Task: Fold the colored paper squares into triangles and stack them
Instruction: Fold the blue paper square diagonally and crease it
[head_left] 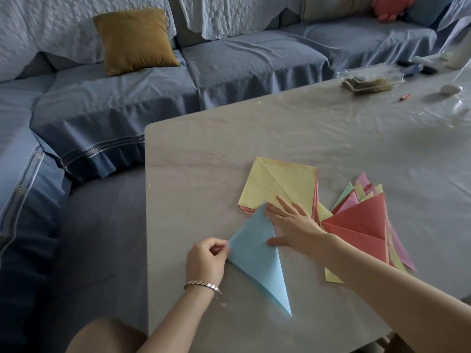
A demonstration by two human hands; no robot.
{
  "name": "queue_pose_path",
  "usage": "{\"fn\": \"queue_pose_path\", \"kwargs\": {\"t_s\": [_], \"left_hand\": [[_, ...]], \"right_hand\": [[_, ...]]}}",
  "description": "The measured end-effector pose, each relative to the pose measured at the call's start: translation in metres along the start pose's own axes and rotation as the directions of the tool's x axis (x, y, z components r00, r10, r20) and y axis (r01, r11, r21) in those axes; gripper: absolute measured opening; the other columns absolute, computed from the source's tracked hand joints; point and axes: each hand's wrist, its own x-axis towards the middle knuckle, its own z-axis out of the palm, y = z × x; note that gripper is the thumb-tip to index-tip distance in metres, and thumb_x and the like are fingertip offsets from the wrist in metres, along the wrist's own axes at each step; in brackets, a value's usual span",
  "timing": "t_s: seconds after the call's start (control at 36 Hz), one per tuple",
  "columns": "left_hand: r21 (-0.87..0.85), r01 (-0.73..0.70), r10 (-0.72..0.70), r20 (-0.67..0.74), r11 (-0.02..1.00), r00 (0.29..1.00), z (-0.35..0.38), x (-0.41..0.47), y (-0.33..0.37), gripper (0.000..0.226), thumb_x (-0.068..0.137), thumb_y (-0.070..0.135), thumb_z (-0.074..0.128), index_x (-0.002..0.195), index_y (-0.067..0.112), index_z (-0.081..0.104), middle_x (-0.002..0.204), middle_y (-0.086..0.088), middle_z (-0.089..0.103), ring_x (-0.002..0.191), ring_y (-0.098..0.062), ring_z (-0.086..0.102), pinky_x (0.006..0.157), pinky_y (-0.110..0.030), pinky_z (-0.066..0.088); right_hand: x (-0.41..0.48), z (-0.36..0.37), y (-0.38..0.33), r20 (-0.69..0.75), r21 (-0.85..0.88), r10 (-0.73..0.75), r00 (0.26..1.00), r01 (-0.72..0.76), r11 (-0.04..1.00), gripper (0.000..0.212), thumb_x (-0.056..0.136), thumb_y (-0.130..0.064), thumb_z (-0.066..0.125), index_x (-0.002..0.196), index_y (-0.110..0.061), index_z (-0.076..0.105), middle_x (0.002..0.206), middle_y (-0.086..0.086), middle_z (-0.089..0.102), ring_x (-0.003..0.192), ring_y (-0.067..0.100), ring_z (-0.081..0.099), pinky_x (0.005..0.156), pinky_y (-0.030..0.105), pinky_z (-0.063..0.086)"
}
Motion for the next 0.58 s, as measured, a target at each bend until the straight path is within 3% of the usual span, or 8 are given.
{"fn": "queue_pose_path", "kwargs": {"t_s": [0.08,0.17,0.22,0.44,0.5,0.58], "left_hand": [[-0.004,0.008,-0.008,0.0,1.0,1.0,0.0,0.0,-0.001,0.005,0.078,0.011,0.069,0.078,0.015,0.072,0.065,0.017,0.061,0.065,0.003,0.058,0.053,-0.004,0.039],[-0.01,0.01,-0.01,0.008,1.0,1.0,0.0,0.0,-0.001,0.005,0.079,0.011,0.068,0.079,0.015,0.071,0.066,0.017,0.061,0.066,0.005,0.057,0.053,-0.003,0.037],[-0.02,0.011,-0.01,0.013,1.0,1.0,-0.001,0.0,0.0,0.008,0.079,0.011,0.068,0.077,0.018,0.07,0.067,0.017,0.061,0.067,0.005,0.058,0.054,-0.003,0.037],[-0.035,0.013,-0.012,0.009,0.999,1.0,0.001,0.0,-0.003,0.011,0.079,0.011,0.068,0.075,0.021,0.068,0.071,0.014,0.064,0.071,-0.001,0.061,0.057,-0.009,0.039],[-0.054,0.017,-0.016,0.008,0.998,1.0,0.001,-0.001,-0.002,0.014,0.08,0.01,0.068,0.073,0.022,0.066,0.07,0.014,0.064,0.07,-0.001,0.061,0.058,-0.01,0.039],[-0.108,0.028,-0.029,-0.008,0.994,1.0,0.0,-0.002,0.0,0.02,0.079,0.007,0.068,0.069,0.024,0.064,0.07,0.011,0.065,0.068,-0.002,0.061,0.059,-0.011,0.041]], "right_hand": [[-0.019,0.006,-0.003,0.024,0.019,-0.056,0.998,0.056,0.998,0.092,0.078,-0.065,0.048,0.149,-0.02,0.009,0.156,-0.009,-0.006,0.139,0.01,-0.022,0.113,0.033,-0.011],[-0.035,0.011,-0.008,0.052,0.004,-0.106,0.993,0.106,0.994,0.116,0.052,-0.081,0.029,0.149,-0.02,0.007,0.153,-0.011,-0.011,0.13,0.006,-0.031,0.107,0.026,-0.016],[-0.045,0.016,-0.01,0.06,0.021,-0.118,0.991,0.117,0.993,0.121,0.047,-0.082,0.022,0.149,-0.02,0.003,0.149,-0.014,-0.016,0.128,0.007,-0.034,0.106,0.027,-0.019],[-0.075,0.028,-0.016,0.075,0.083,-0.16,0.984,0.154,0.985,0.129,0.044,-0.082,0.033,0.148,-0.015,-0.003,0.142,-0.015,-0.026,0.125,0.007,-0.041,0.1,0.025,-0.03],[-0.079,0.027,-0.018,0.098,0.099,-0.172,0.98,0.162,0.982,0.13,0.042,-0.082,0.035,0.148,-0.017,-0.002,0.14,-0.015,-0.027,0.123,0.003,-0.042,0.105,0.024,-0.026],[-0.084,0.022,-0.022,0.107,0.152,-0.139,0.984,0.122,0.981,0.116,0.057,-0.072,0.062,0.148,-0.028,0.005,0.141,-0.015,-0.025,0.131,0.006,-0.033,0.11,0.026,-0.015]]}}
